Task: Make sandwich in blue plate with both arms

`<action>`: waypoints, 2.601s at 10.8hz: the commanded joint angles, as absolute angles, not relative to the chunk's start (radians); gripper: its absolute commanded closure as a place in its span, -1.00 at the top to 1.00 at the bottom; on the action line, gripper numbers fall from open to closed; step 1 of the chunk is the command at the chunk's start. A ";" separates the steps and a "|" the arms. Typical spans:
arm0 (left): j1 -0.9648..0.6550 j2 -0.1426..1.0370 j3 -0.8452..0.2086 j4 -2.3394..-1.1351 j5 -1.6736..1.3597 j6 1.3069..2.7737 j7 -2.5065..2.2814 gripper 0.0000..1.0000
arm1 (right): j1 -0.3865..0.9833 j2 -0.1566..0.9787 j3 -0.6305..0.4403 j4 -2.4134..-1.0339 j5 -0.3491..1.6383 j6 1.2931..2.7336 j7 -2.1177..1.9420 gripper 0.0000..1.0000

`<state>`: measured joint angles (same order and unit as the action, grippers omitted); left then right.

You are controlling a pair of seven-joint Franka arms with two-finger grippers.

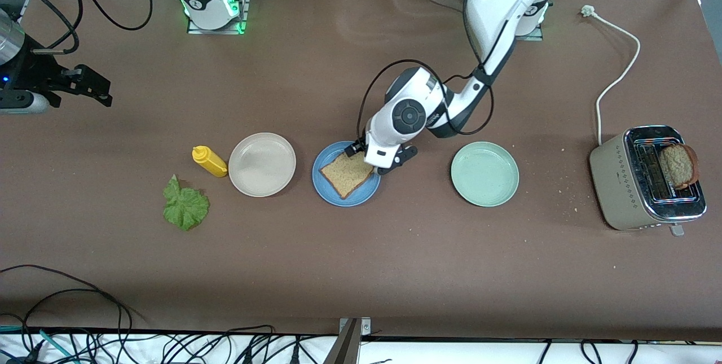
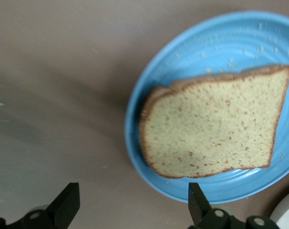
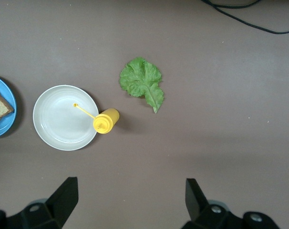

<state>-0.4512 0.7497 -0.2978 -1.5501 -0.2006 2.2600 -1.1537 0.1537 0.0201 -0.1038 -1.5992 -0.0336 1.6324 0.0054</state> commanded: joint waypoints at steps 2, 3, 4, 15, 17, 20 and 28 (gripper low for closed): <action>-0.304 0.534 -0.296 -1.566 -0.068 1.937 -1.118 1.00 | 0.149 0.028 -0.104 -1.578 -0.017 1.620 0.014 1.00; -0.257 0.487 -0.296 -1.565 -0.051 1.869 -1.091 1.00 | 0.149 0.028 -0.104 -1.578 -0.017 1.620 0.014 1.00; -0.208 0.442 -0.296 -1.565 -0.029 1.815 -1.054 1.00 | 0.149 0.028 -0.104 -1.578 -0.017 1.620 0.014 1.00; 0.230 0.245 -0.296 -1.536 0.026 1.519 -0.296 1.00 | 0.143 0.070 -0.109 -1.578 -0.029 1.655 0.012 1.00; 0.262 0.245 -0.296 -1.534 0.057 1.525 -0.191 0.99 | 0.146 0.098 -0.107 -1.578 -0.031 1.655 0.012 1.00; 0.288 0.244 -0.299 -1.528 0.057 1.525 -0.158 1.00 | 0.146 0.149 -0.106 -1.579 -0.022 1.654 -0.005 1.00; 0.290 0.244 -0.298 -1.519 0.057 1.520 -0.158 1.00 | 0.109 0.428 -0.107 -1.476 0.009 1.799 -0.141 1.00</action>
